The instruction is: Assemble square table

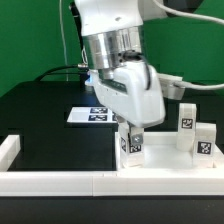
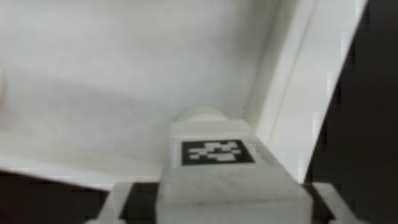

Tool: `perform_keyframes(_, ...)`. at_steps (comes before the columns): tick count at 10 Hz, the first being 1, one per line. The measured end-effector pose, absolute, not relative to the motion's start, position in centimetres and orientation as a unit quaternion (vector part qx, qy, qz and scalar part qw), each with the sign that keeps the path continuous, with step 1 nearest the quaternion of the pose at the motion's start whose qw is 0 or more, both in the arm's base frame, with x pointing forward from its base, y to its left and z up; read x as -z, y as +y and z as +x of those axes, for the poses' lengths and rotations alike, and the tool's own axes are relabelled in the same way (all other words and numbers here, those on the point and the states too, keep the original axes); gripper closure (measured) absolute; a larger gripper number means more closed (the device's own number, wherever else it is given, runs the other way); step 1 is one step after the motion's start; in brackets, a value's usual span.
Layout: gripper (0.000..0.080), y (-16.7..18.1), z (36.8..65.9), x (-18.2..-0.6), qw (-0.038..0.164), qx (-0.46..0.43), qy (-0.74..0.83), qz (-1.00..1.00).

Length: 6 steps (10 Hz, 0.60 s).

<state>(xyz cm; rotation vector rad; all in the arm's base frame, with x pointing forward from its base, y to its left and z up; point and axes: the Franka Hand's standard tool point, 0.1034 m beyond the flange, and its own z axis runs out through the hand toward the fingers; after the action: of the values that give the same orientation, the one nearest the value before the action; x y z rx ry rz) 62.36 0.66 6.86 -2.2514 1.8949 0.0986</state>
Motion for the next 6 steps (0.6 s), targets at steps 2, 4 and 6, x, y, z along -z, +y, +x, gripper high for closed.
perform_keyframes(2,0.0508,0.67,62.41,-6.87,0.097,-0.039,0.659,-0.745)
perform_keyframes(4,0.0338,0.79,62.48,-7.07,0.095,-0.021,0.546,-0.832)
perform_keyframes(6,0.0164,1.28,62.20,-7.17,0.078,-0.006,0.349,-0.934)
